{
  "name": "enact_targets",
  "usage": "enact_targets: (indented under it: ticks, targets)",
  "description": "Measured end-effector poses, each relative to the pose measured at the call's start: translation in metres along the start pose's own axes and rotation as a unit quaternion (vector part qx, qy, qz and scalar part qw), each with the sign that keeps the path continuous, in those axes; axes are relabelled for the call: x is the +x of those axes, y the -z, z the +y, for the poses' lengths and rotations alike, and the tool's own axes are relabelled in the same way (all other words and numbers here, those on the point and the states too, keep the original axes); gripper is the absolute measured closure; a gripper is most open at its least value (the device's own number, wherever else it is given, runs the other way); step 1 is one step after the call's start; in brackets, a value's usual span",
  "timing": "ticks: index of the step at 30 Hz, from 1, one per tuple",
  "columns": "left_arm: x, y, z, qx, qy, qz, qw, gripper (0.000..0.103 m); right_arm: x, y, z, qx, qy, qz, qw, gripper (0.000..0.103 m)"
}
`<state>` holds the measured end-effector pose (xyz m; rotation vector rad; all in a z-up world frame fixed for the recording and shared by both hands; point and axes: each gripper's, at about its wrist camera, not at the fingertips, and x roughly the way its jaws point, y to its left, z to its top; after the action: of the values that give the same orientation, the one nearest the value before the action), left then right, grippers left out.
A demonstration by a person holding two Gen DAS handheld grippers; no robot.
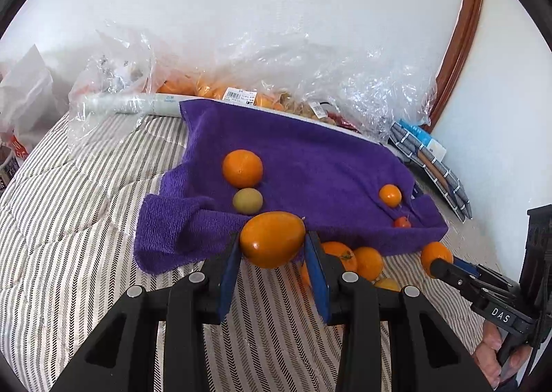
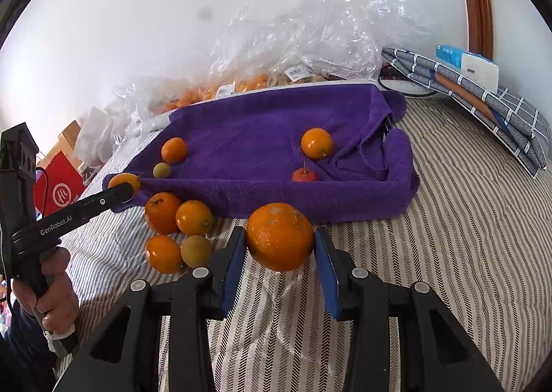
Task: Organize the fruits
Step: 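Carry the large orange in the right tool while the left grasps an orange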
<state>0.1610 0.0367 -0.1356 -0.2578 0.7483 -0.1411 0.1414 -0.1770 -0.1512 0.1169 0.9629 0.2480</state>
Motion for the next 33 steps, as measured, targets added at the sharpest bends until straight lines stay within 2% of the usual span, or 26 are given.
enact_targets:
  ticks: [6, 10, 23, 28, 33]
  targets:
    - [-0.007, -0.003, 0.006, -0.018, 0.005, -0.016, 0.9997, 0.068, -0.005, 0.001, -0.003, 0.009, 0.000, -0.012, 1.000, 0.063]
    - [-0.004, -0.003, 0.008, -0.023, 0.000, -0.008, 0.9997, 0.068, -0.008, 0.001, -0.005, 0.014, -0.002, -0.021, 1.000, 0.063]
    - [-0.011, -0.004, 0.008, -0.025, -0.008, -0.027, 0.9993, 0.068, -0.016, 0.000, -0.012, 0.030, 0.009, -0.040, 0.999, 0.063]
    - [-0.018, -0.010, 0.004, -0.019, -0.011, -0.042, 0.9989, 0.068, -0.022, -0.012, -0.018, 0.046, 0.004, -0.042, 0.998, 0.063]
    - [-0.016, -0.028, 0.004, -0.042, 0.004, -0.039, 0.9984, 0.068, -0.032, -0.038, -0.013, 0.024, 0.015, -0.061, 0.998, 0.063]
